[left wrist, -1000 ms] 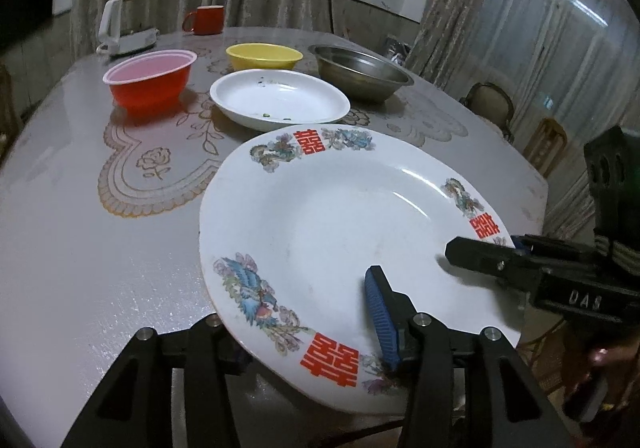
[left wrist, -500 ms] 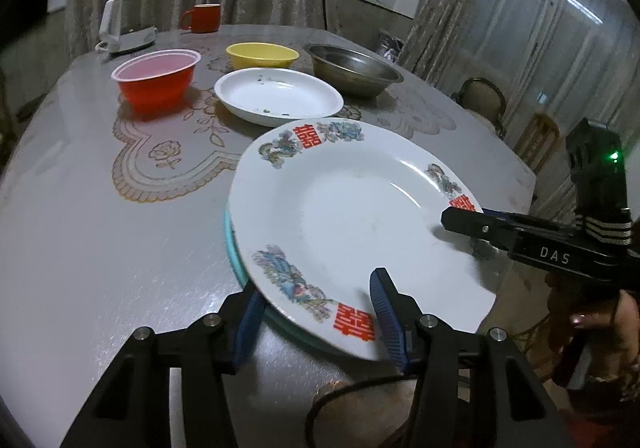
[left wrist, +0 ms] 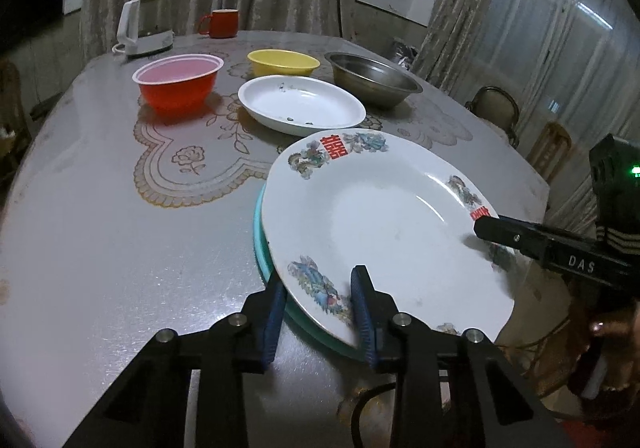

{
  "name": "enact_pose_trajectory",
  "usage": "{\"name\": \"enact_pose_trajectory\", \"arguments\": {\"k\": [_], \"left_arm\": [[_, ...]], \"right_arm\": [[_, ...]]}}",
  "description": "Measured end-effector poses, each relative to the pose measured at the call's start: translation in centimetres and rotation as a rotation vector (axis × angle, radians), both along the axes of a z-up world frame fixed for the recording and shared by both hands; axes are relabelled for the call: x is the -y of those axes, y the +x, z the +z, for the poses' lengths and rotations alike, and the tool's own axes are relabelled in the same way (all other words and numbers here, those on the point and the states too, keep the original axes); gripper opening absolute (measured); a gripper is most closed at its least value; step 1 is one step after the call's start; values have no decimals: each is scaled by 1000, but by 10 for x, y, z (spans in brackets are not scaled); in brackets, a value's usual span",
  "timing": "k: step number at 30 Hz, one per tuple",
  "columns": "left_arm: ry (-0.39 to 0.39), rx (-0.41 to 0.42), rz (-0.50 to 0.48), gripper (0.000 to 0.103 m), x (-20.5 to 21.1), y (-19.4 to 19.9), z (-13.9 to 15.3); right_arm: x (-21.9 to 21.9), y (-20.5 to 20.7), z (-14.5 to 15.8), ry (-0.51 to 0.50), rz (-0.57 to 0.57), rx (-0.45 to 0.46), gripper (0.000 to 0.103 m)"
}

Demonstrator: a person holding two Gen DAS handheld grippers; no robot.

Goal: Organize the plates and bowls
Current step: 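Lift the large white plate with both tools and carry it over the turquoise plate, then lower the white plate onto the turquoise plate and open both tools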

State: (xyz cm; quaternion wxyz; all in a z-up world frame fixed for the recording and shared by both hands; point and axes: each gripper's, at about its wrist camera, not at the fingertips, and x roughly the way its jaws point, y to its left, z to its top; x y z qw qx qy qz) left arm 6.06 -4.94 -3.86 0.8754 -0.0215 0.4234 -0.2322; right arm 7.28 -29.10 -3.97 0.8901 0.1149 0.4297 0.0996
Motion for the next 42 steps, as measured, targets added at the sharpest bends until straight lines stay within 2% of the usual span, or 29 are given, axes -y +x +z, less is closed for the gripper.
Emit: {"name": "enact_pose_trajectory", "arguments": {"k": [5,9,11,15,17,20,32,42], "left_arm": [[4,-8,0,38,1,0,1],[1,1,29,60,-6,-4,5],[-4,7,46,66,-10,-6,7],[-38,-6,91,90,-22,-6,12],[-57,-16,103,92,-25,-7,14],[-43,-19,124,96,-29,-8,16],[-8,-1,180,96,-39,-15,24],[40,3,211,98,-38,8,37]], "right_arm": [[1,0,-1,22,2,-15,34],[11,-3,7,64,-21,-6,35],[15,-6,13,62,-38,19,36],[20,-9,20,55,-62,36,37],[20,-9,21,58,-65,33,37],[18,-10,21,55,-63,27,38],[18,-24,28,-12,-78,41,40],[40,-1,40,-255,-101,57,41]]}}
